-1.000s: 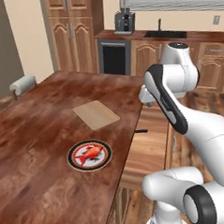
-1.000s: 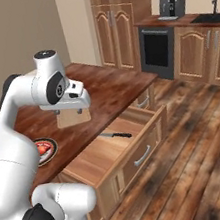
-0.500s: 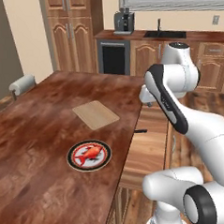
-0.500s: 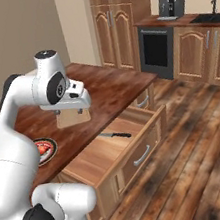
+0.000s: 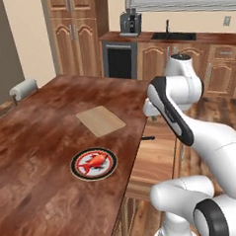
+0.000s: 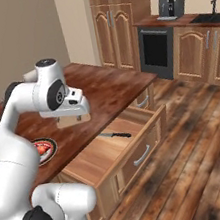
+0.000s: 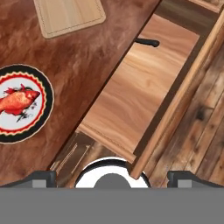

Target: Pick up the knife from the drawer and place it on the cutting board. Then place the meat from the plate to the cutting board.

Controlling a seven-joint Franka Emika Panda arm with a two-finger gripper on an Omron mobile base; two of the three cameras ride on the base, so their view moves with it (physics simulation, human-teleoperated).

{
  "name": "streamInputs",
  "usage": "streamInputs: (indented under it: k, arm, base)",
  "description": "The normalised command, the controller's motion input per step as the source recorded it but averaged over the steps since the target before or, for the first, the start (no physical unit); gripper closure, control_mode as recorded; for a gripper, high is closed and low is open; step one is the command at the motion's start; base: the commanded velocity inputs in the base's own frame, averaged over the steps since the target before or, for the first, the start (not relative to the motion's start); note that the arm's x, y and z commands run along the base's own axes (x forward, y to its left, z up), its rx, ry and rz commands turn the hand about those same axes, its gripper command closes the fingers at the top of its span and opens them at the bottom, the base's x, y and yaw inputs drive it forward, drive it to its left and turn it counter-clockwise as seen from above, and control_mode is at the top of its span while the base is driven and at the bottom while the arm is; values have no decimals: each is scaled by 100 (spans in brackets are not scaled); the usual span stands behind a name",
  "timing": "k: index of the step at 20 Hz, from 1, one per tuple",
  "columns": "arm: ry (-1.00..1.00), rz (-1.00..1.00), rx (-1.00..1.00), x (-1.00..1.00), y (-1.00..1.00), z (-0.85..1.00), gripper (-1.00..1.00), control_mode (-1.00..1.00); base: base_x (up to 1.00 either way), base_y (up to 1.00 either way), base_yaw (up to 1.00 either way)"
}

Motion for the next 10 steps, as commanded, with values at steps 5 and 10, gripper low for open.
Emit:
streamInputs:
  k: [5, 10]
  arm:
    - [19, 0, 0, -8, -15, -59, -100, -100]
    - [18, 0, 1, -1, -41, -47, -100, -100]
  base:
    - [0, 0, 0]
    - [0, 0, 0]
